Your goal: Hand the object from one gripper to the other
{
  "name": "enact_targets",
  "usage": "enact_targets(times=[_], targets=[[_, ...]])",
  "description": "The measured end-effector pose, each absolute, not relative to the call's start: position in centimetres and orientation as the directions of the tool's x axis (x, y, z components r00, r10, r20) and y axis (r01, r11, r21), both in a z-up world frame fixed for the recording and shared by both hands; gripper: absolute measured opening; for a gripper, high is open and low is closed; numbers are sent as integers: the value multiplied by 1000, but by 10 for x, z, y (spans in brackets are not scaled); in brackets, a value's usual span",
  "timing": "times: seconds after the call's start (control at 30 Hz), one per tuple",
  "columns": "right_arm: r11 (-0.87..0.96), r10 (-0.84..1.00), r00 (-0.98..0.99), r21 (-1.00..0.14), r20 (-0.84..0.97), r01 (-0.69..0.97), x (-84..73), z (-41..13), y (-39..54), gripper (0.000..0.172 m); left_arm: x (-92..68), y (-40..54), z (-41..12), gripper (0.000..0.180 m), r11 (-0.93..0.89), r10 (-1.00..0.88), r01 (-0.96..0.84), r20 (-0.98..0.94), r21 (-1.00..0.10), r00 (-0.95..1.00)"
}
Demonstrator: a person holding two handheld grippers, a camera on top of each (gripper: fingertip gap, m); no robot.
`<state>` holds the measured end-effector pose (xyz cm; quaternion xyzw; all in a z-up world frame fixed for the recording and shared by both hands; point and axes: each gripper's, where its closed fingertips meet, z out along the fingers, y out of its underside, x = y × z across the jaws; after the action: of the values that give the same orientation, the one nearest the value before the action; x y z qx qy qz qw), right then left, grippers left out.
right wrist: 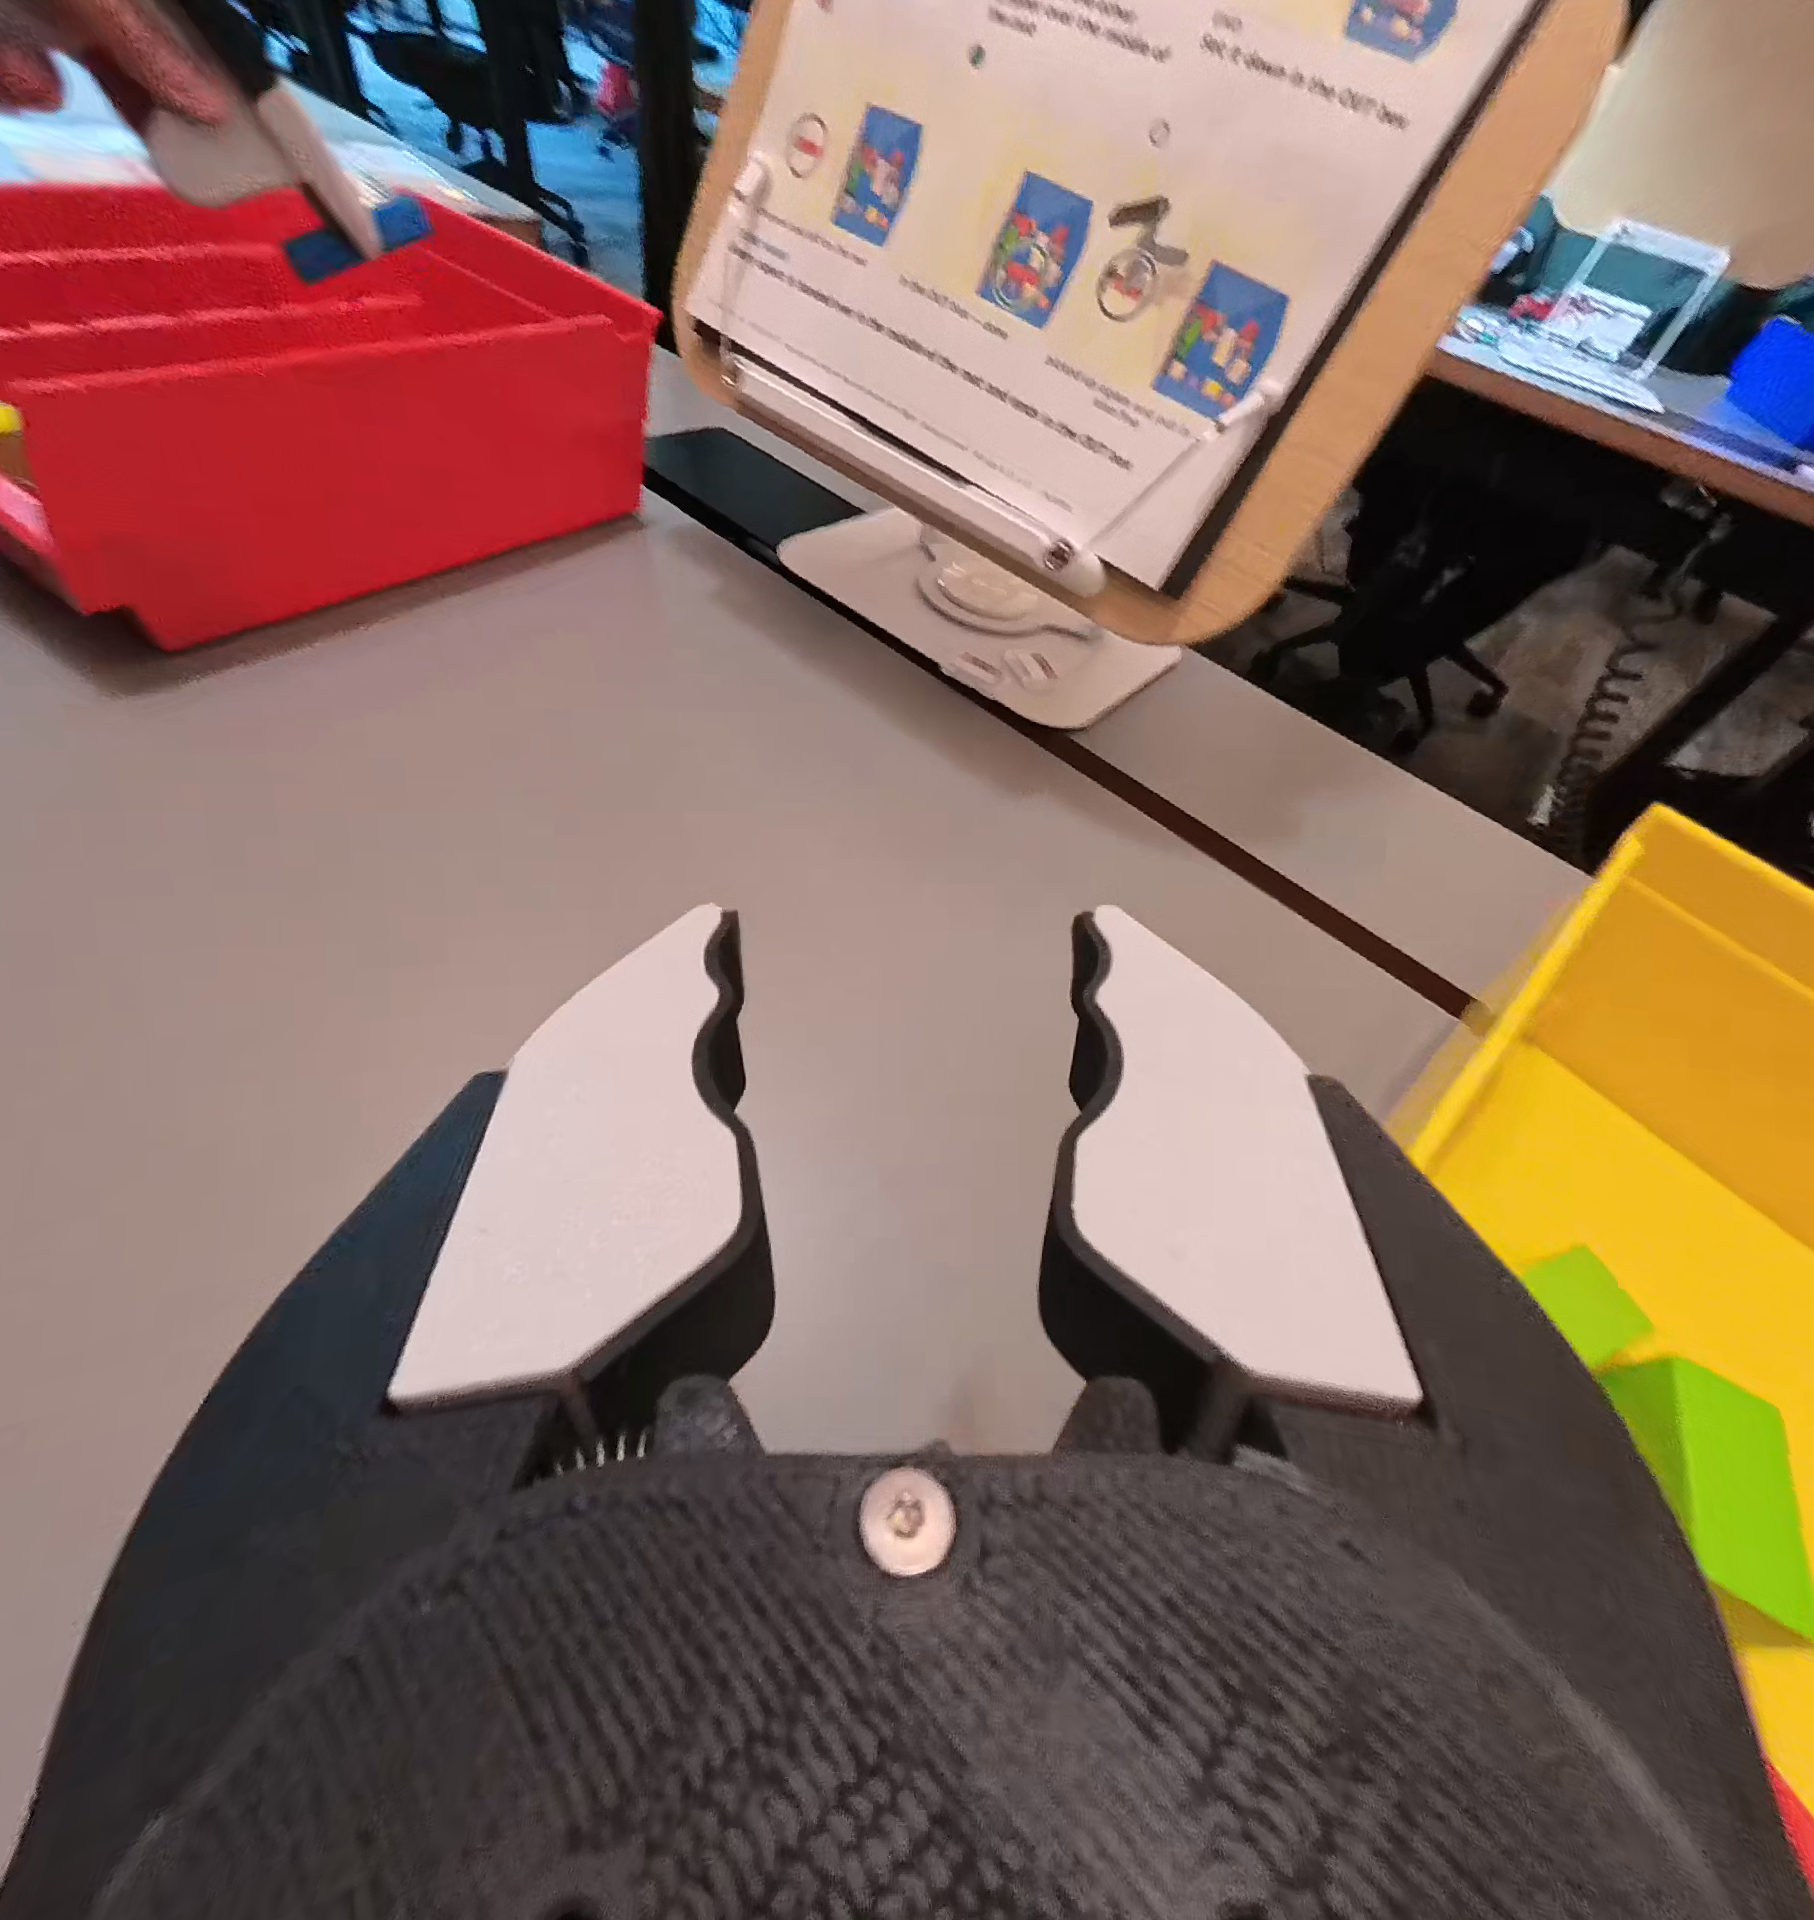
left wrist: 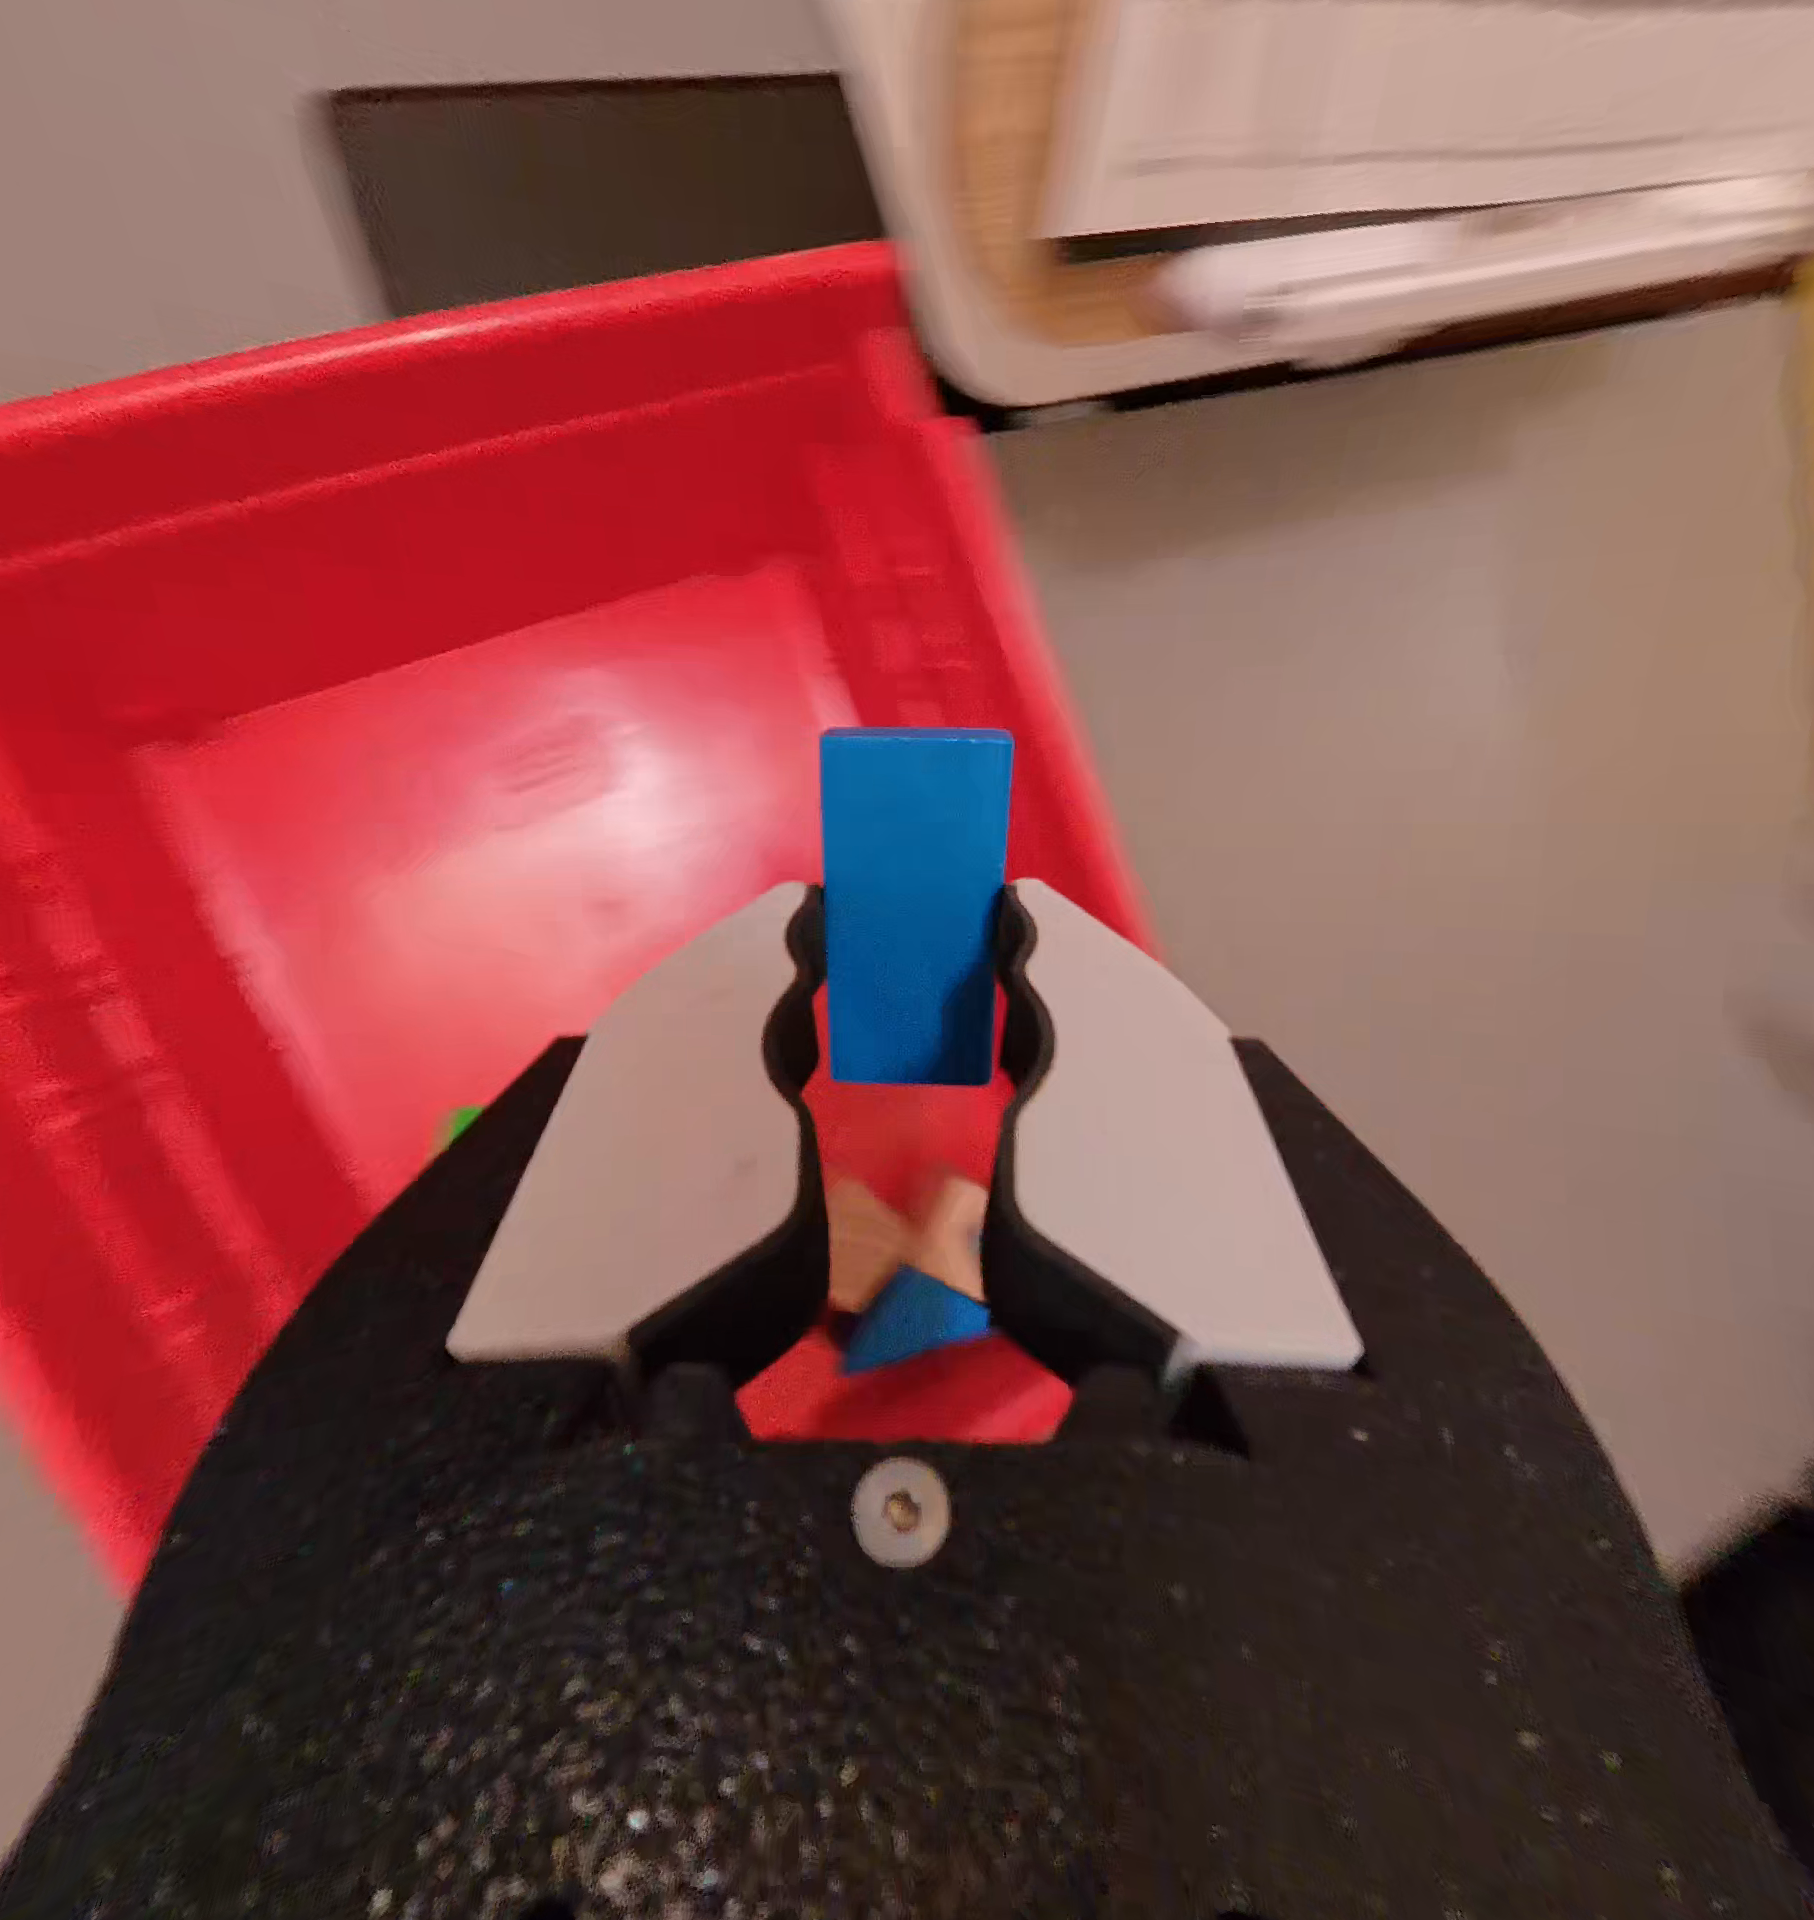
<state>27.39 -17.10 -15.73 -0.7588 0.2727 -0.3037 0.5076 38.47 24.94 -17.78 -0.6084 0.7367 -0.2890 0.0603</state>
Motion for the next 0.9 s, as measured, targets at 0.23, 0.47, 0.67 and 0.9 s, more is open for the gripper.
enact_targets(times=[0.23, 0.47, 0.67, 0.9], targets=[[-253, -493, 836, -959, 240, 126, 231, -124, -114, 73, 286, 109, -112, 31, 404, -572, -744, 488, -532, -659], [-193, -308, 882, -931, 356, 309, 187, -102, -76, 75, 176, 0, -98, 31, 637, -105, -537, 629, -552, -770], [-120, -182, 872, -890, 455, 440, 150, -83, -68, 71, 130, -42, -102, 31, 754, 44, -412, 666, -511, -745], [-42, -75, 867, -870, 493, 491, 124, -75, -66, 62, 107, -58, -98, 31, 813, 116, -345, 711, -469, -694]])
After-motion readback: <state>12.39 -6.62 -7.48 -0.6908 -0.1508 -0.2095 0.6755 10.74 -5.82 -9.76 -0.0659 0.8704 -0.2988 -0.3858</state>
